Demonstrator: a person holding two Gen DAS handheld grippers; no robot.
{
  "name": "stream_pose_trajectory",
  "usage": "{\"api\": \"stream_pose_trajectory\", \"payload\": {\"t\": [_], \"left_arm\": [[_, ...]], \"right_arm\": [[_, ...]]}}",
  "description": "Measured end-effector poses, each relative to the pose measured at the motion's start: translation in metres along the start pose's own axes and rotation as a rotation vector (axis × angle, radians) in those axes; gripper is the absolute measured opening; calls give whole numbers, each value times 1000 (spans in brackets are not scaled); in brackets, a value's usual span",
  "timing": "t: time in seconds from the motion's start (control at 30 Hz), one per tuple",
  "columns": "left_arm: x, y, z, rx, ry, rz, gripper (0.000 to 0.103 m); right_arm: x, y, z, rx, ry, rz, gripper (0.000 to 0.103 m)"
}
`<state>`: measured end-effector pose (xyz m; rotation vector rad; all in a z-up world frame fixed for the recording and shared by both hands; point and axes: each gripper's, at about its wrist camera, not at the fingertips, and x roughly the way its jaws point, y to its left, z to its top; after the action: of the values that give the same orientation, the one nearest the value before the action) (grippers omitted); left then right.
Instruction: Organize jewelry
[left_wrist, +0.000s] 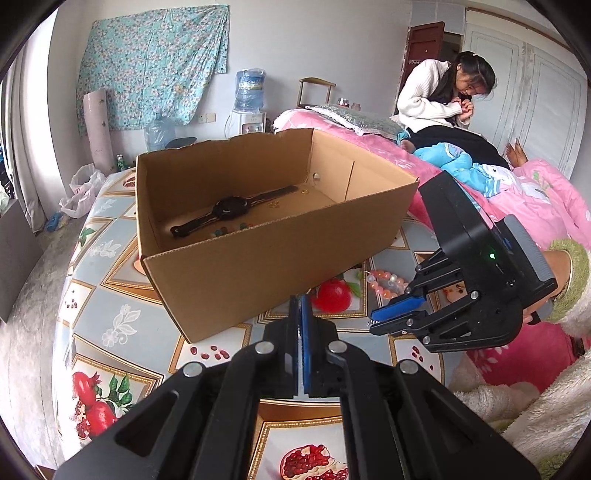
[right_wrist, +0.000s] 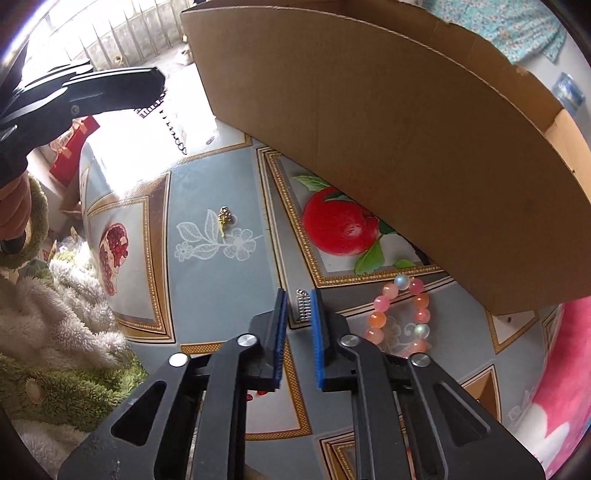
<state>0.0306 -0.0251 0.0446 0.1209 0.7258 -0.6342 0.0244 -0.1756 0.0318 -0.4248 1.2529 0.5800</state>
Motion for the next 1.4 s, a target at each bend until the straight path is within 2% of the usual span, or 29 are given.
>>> {"api": "stream_pose_trajectory", "payload": {"t": [0.2, 0.47, 0.6, 0.73, 0.9, 1.03, 1.1, 1.17, 1.23, 1.4], "left_arm": [[-1, 6, -4, -18, -12, -3, 1], [-7, 10, -6, -28, -22, -6, 1], [-13, 9, -4, -25, -35, -1, 1], [-32, 6, 4, -26, -85, -5, 1], [-60, 1, 26, 14, -179, -22, 1], [-73, 0, 53, 29, -279, -52, 1], [-71, 1, 66, 31, -304, -72, 1], [-59, 3, 80, 19, -291, -86, 1], [-38, 10, 93, -16, -241, -119, 1], [34, 31, 113, -134, -30, -190, 1]], "right_arm": [[2, 9, 7, -32, 48, -23, 3], [-3, 12, 5, 8, 23, -15, 2], [-20, 10, 1, 21, -13, -22, 2], [-52, 12, 4, 33, -93, -22, 2], [-114, 12, 20, 31, -280, -16, 2], [-144, -10, 40, 44, -396, 4, 2], [-152, -28, 53, 59, -434, 6, 2], [-147, -45, 64, 88, -437, 34, 2], [-134, -68, 79, 119, -405, 72, 2], [-82, -98, 101, 179, -277, 110, 2]]}}
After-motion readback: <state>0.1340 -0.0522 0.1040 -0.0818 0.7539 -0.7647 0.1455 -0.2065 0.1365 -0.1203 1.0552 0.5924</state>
